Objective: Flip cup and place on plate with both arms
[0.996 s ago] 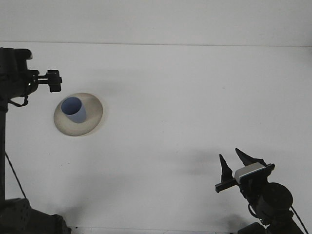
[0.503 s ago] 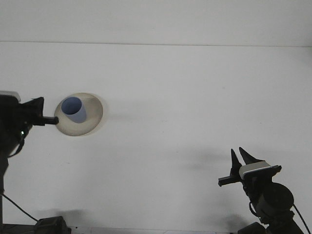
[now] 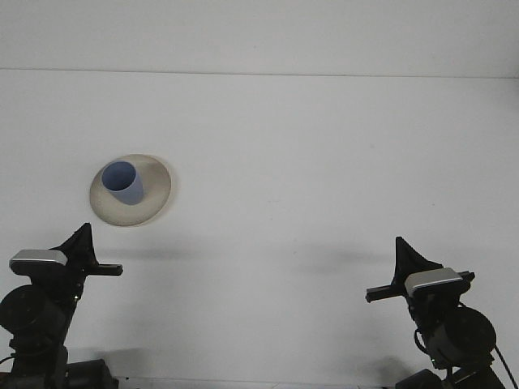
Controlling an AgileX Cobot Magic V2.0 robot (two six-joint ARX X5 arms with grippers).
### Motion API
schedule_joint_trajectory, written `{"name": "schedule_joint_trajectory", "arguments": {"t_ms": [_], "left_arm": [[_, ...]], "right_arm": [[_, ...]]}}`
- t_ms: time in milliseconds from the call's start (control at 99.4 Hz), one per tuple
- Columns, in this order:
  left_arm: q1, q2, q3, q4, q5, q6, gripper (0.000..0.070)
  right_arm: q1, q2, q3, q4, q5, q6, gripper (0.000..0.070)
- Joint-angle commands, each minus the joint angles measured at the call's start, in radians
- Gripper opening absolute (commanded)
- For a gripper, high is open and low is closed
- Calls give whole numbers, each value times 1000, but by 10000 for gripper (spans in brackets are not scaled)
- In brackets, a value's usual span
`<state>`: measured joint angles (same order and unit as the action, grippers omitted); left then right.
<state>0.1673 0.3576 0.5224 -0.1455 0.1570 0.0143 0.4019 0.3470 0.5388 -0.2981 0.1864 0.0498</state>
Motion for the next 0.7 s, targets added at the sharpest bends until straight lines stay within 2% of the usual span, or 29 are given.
{"name": "schedule_joint_trajectory", "arguments": {"t_ms": [0,694], "left_arm": [[2,-11,21,17,-3,-8,14],[-8,-46,14,16,-3,-10,13]], "right_arm": [[3,-1,2,8,-2,10,0],[3,-1,2,14,-2,10,0]]}}
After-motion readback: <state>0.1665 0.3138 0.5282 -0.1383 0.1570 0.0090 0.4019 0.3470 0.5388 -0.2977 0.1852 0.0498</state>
